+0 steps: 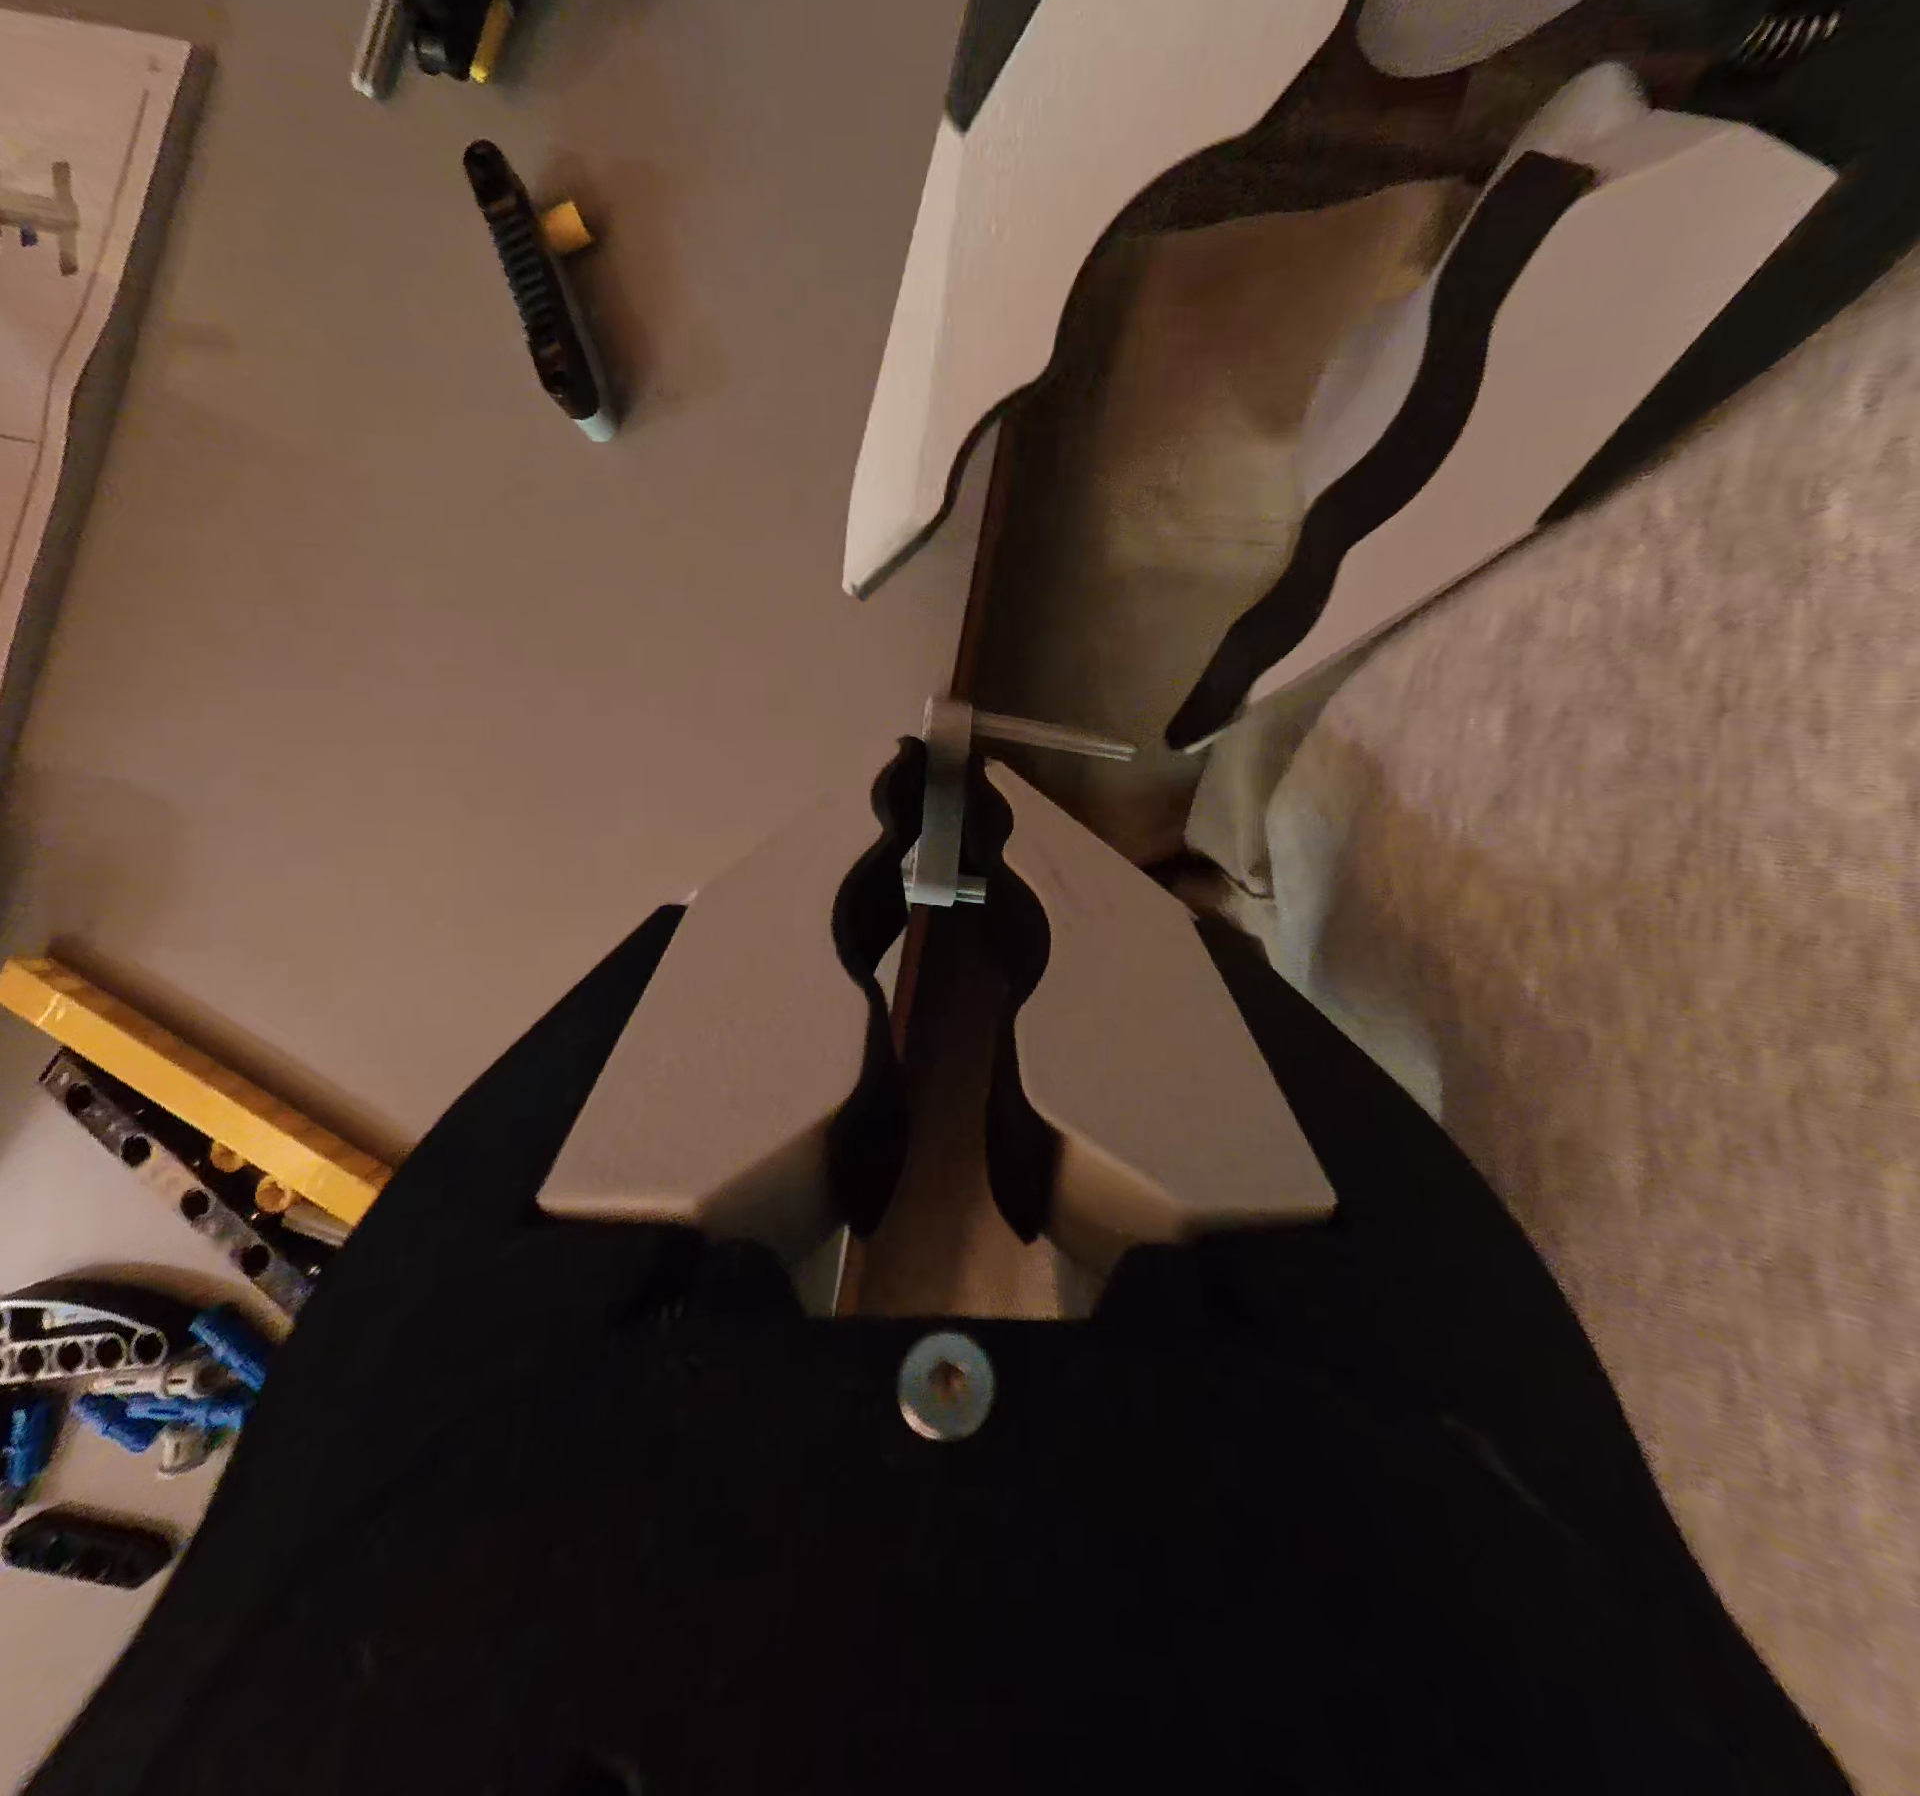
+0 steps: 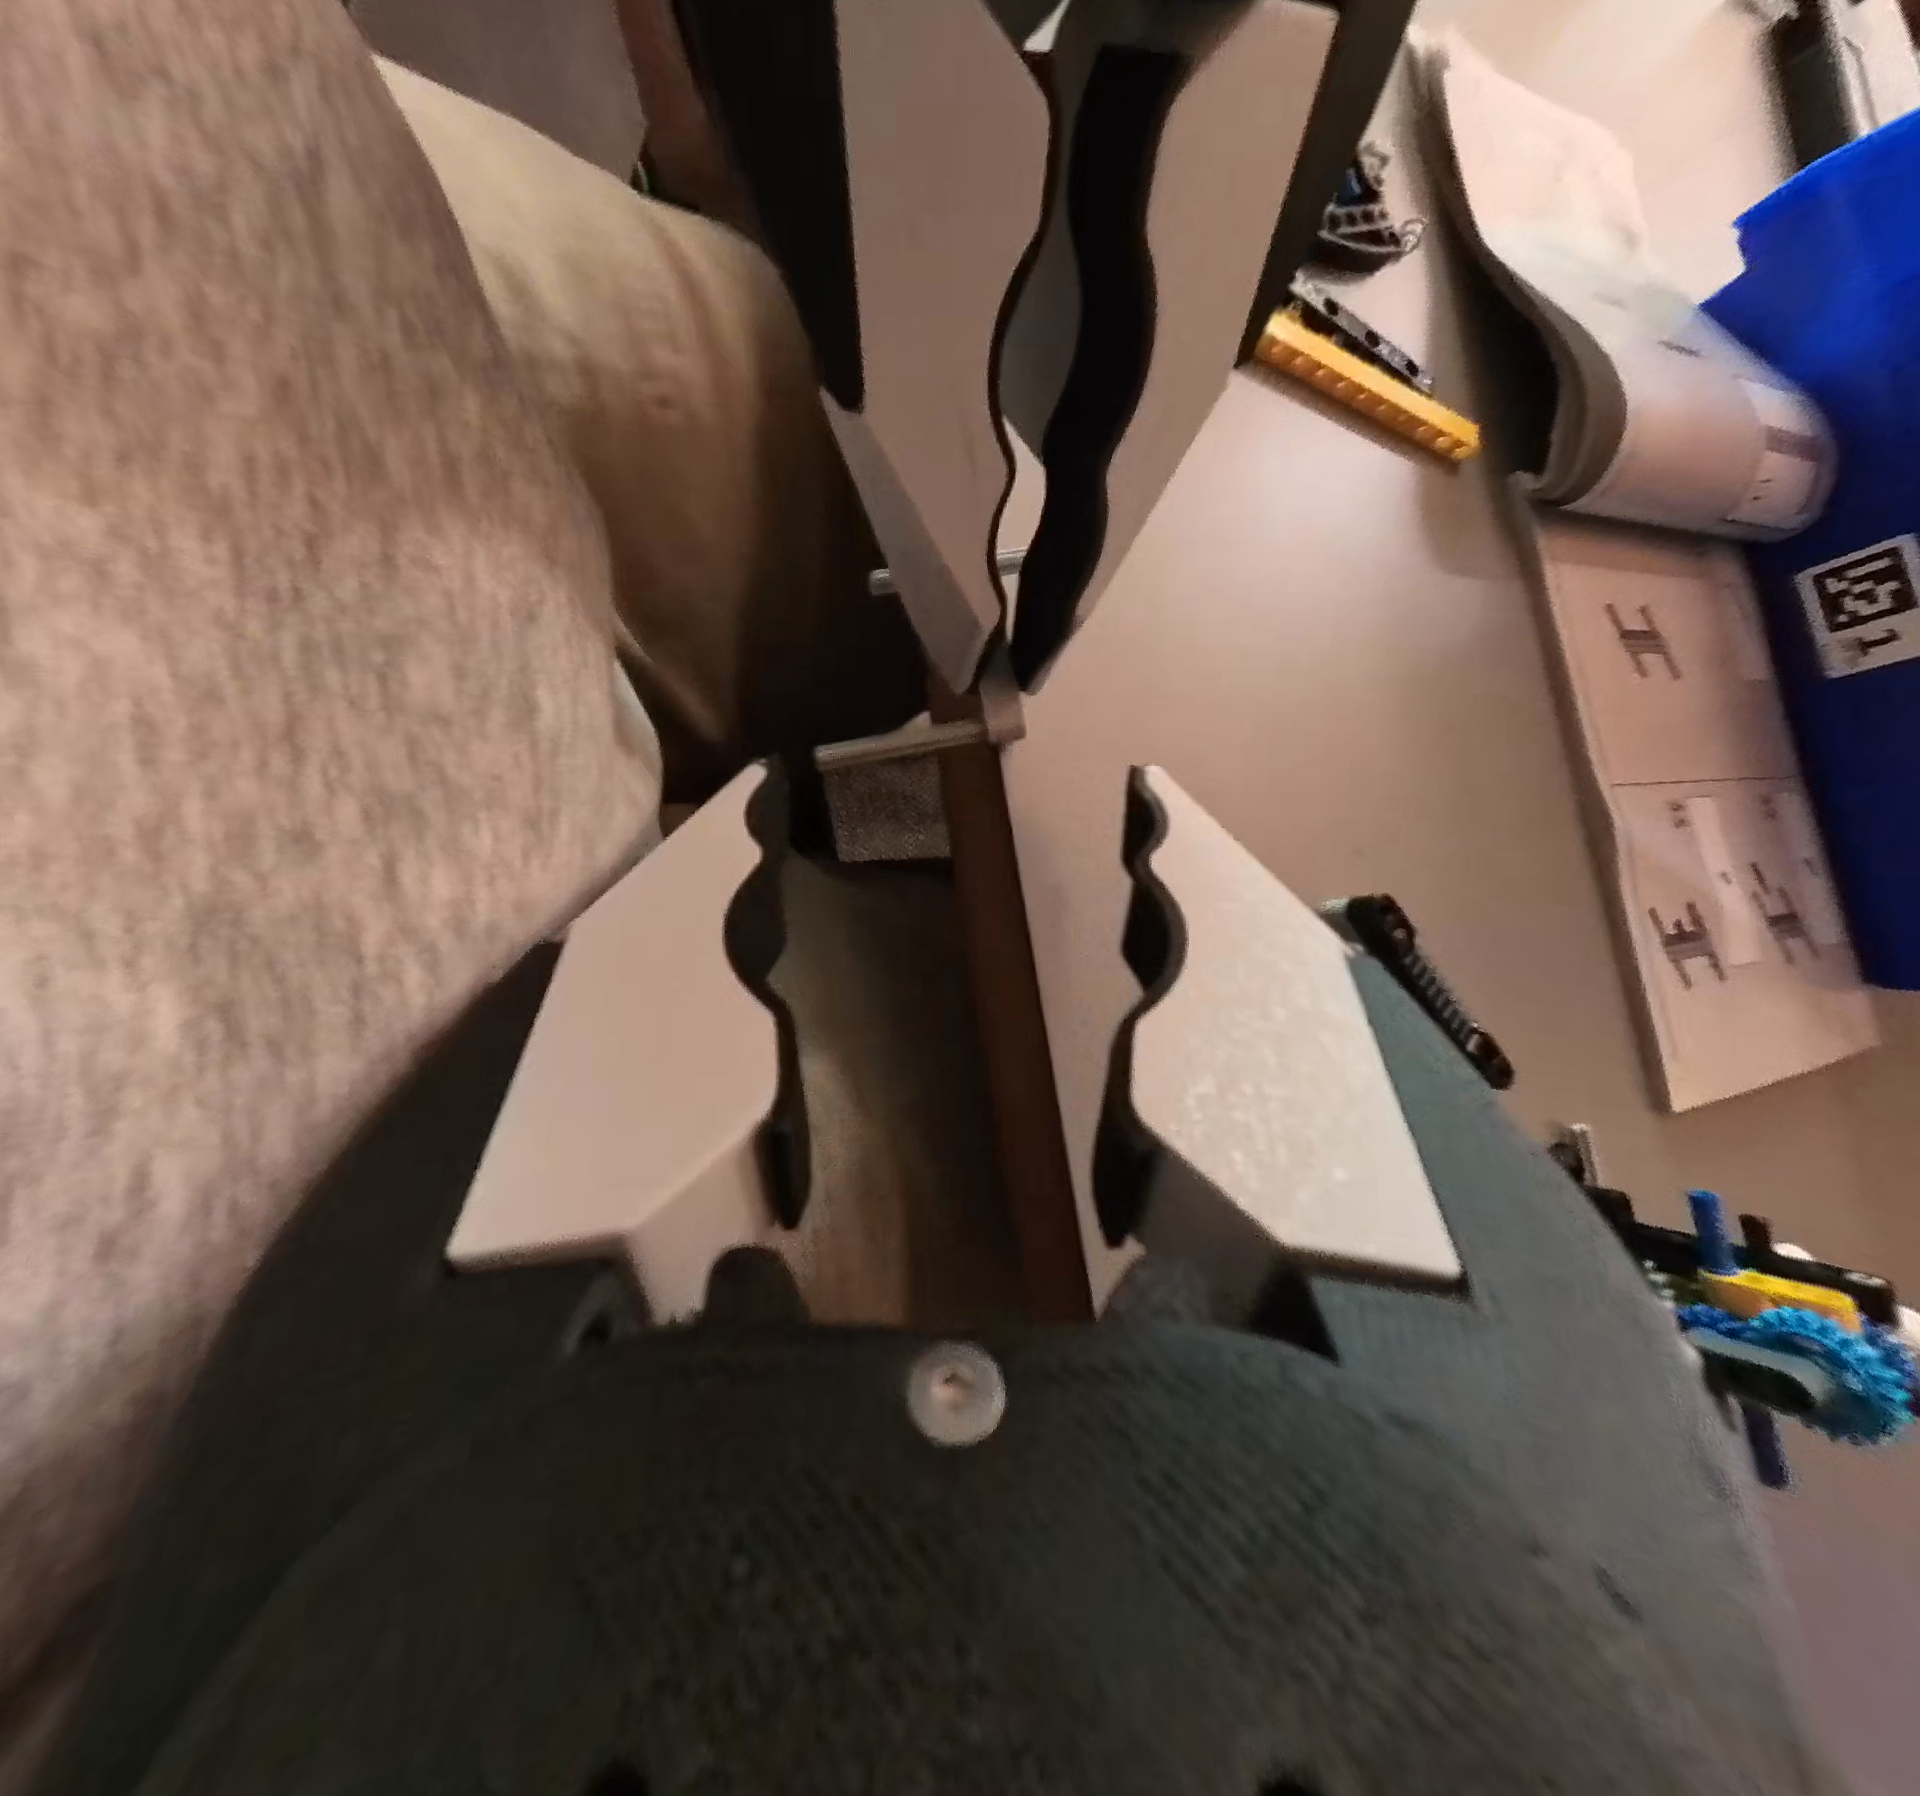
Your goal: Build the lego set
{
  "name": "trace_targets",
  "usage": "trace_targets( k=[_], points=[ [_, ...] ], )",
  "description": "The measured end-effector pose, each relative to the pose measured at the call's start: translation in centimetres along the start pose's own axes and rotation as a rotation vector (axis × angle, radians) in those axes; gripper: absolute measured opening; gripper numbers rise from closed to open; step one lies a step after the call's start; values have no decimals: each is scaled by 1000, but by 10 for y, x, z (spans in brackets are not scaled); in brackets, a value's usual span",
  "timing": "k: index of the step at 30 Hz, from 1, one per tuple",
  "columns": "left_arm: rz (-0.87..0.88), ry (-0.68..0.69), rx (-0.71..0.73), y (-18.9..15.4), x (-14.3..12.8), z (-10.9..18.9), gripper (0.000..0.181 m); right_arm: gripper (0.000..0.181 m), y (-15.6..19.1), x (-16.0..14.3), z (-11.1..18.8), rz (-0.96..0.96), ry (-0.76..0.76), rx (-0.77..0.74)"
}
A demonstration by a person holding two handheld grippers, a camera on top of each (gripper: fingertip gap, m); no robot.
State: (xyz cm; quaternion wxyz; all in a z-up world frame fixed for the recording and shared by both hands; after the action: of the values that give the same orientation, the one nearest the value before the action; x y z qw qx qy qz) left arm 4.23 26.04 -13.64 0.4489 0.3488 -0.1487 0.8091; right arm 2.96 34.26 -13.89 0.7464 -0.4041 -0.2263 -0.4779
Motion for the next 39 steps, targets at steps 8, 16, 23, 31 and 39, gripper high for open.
trace_targets(
  k=[8, 16, 23, 31, 39],
  points=[
    [130, -268, -60, 12, 13, 22, 5, 100, -15, 1, 16, -392, -343, 130],
    [646, -1027, -325, 27, 41, 61, 5, 81, -60, 21, 76, -804, -1081, 215],
    [607, -1027, -325, 7, 57, 55, 5, 86, -52, 50, 61, -970, -1252, 299],
    [482, -982, -254, -3, 60, 57, 5, 67, -47, 50, 62, -921, -1219, 312],
    [392, -1002, -221, -10, 63, 64, 5, 53, -46, 52, 63, -873, -1229, 314]
  ],
)
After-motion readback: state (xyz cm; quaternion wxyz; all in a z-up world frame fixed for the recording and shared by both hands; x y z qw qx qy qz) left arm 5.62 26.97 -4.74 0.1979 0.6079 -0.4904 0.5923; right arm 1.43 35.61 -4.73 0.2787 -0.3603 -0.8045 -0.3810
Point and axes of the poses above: each gripper's, where its closed fingertips meet, z back along the fingers, x out of its top, y = z × x across the jaws, the point moved 6 cm from there along z, back along the fingers, and after that the axes turned 7 degrees about -y, right-handed, at the moved point
